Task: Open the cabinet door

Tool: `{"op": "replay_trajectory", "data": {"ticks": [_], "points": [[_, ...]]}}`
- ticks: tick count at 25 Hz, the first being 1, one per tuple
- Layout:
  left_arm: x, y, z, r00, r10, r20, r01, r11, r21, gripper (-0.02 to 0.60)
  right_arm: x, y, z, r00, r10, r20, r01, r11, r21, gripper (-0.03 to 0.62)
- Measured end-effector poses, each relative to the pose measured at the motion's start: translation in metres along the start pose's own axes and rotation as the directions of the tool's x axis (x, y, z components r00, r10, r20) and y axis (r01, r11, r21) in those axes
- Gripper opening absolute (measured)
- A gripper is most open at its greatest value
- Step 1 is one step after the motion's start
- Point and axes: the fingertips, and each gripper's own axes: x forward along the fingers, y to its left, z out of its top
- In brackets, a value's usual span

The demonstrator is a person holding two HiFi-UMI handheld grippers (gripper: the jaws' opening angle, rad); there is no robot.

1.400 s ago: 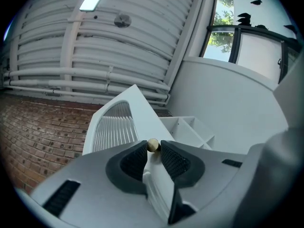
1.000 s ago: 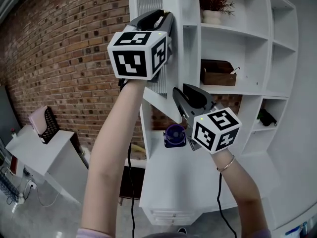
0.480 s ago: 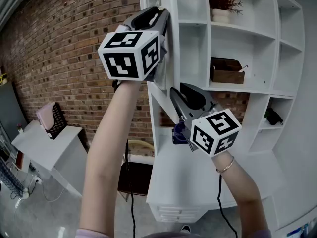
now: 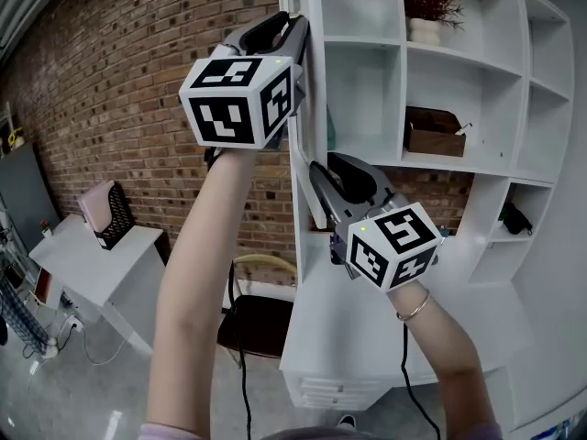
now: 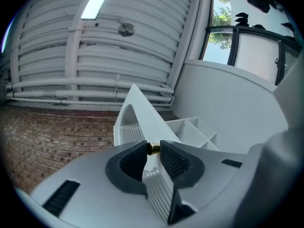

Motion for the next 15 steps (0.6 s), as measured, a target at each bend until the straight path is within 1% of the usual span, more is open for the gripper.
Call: {"op": "replay_trajectory", "data": {"ticks": [7, 15], "points": [[-0.014, 0.018, 0.0, 0.999, 0.031, -0.017, -0.03, 0.999, 0.032, 0.063, 0.014, 0.02, -0.001, 0.999, 0.042, 0.02, -0.042, 0.999, -0.003, 0.103], [-0.028, 0.041, 0.0, 0.998, 0.06, -0.013, -0.06, 0.998, 0.02, 0.051, 0.03, 0.04, 0.0, 0.996, 0.074, 0.044, -0.073, 0.997, -0.007, 0.107]]}}
